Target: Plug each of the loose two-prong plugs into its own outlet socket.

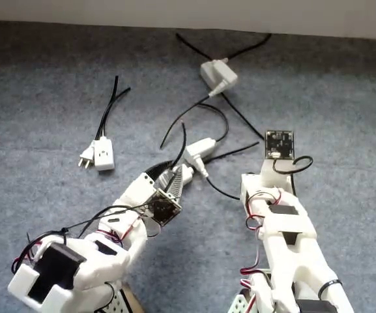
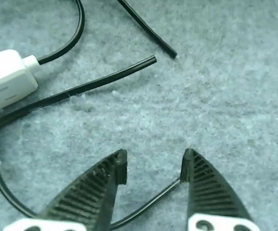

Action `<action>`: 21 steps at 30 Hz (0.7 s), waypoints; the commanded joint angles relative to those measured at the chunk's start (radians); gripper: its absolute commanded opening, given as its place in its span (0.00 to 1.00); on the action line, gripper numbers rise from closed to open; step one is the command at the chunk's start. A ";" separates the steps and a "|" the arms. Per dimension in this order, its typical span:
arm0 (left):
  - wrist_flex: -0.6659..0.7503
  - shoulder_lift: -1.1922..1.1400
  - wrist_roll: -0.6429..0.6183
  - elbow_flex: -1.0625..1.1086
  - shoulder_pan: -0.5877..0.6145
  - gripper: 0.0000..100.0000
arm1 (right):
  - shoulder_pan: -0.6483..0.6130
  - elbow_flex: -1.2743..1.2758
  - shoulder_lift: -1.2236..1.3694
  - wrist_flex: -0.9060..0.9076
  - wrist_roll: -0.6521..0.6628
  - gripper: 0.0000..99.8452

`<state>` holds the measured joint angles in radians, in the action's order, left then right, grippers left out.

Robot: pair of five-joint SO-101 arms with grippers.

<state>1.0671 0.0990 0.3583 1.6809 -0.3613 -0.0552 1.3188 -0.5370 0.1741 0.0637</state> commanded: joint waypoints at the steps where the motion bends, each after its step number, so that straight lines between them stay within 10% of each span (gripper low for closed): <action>1: -0.003 0.013 -0.032 0.005 0.048 0.35 | -0.002 -0.002 -0.024 -0.019 0.009 0.19; 12: 0.272 0.015 -0.377 0.005 0.214 0.36 | -0.002 -0.004 -0.024 -0.019 0.009 0.19; 21: 0.305 0.015 -0.394 0.005 0.417 0.36 | -0.001 -0.008 -0.024 -0.012 0.002 0.19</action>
<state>1.3449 0.0990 -0.0222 1.6809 -0.0054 -0.0552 1.3188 -0.5370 0.1741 0.0637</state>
